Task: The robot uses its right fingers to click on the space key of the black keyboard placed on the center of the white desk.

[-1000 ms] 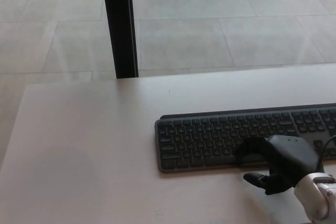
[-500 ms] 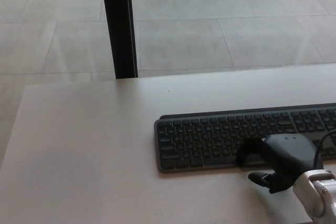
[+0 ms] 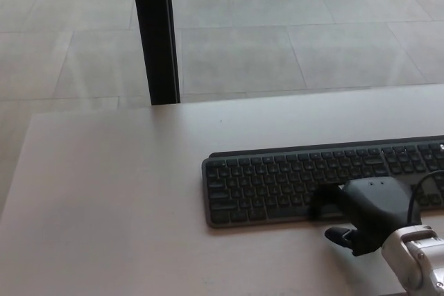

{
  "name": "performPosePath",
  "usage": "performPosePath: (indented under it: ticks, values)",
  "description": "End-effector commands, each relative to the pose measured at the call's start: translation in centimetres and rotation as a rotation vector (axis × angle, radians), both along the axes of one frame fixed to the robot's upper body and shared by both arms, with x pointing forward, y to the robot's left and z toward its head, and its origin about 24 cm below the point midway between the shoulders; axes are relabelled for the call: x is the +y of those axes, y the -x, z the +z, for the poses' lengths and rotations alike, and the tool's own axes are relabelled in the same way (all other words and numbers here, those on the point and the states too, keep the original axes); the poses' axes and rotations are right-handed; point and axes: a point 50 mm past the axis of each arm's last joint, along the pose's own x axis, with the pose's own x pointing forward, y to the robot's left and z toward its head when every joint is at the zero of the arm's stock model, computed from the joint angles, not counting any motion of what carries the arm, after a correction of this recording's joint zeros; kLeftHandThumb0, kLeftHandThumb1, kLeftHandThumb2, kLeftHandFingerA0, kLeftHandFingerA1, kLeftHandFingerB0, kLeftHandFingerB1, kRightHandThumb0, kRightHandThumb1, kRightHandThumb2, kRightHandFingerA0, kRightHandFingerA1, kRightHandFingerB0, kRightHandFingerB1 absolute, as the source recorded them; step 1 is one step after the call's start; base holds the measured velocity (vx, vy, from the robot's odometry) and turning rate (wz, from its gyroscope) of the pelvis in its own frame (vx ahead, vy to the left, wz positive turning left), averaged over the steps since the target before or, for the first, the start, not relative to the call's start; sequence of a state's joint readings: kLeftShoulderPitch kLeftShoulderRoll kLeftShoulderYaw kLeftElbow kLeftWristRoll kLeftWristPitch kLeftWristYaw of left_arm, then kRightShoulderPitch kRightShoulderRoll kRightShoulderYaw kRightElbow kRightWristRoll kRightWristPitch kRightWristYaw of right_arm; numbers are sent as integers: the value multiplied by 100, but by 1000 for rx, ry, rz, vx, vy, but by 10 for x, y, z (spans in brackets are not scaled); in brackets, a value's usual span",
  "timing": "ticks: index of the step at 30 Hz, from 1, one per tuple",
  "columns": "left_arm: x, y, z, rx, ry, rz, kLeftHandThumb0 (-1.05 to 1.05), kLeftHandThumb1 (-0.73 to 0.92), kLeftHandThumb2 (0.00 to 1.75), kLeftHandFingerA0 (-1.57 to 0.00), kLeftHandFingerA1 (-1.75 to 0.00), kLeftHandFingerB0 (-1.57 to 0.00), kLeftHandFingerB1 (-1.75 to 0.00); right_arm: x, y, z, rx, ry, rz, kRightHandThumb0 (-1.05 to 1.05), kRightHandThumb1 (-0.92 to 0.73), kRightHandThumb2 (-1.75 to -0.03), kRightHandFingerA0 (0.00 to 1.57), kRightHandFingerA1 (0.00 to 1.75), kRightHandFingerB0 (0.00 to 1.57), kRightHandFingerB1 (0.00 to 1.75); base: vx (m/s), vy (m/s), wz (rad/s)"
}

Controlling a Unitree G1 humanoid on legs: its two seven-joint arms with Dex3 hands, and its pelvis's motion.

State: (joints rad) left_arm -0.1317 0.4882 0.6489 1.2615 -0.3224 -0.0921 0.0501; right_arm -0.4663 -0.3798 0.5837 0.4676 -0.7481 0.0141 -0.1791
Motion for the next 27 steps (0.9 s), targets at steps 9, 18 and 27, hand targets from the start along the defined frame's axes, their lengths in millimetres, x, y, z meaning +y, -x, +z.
performPosePath:
  ticks: [9,18,27]
  values:
    - [8,-3,10,-6,-45,11,-48,58,57,-76,-82,-71,-63,-2,31,-37,106,196,133,-48,-66,-60,82,154,59,53,0,0,0]
    - [8,-2,9,-9,-41,16,-50,56,57,-78,-77,-72,-63,-8,31,-38,97,227,134,-46,-66,-59,83,151,59,50,0,0,0]
    - [8,-2,9,2,-40,14,-50,59,58,-79,-79,-70,-64,-14,14,-17,46,214,89,-50,-68,-60,79,160,57,52,0,0,0]
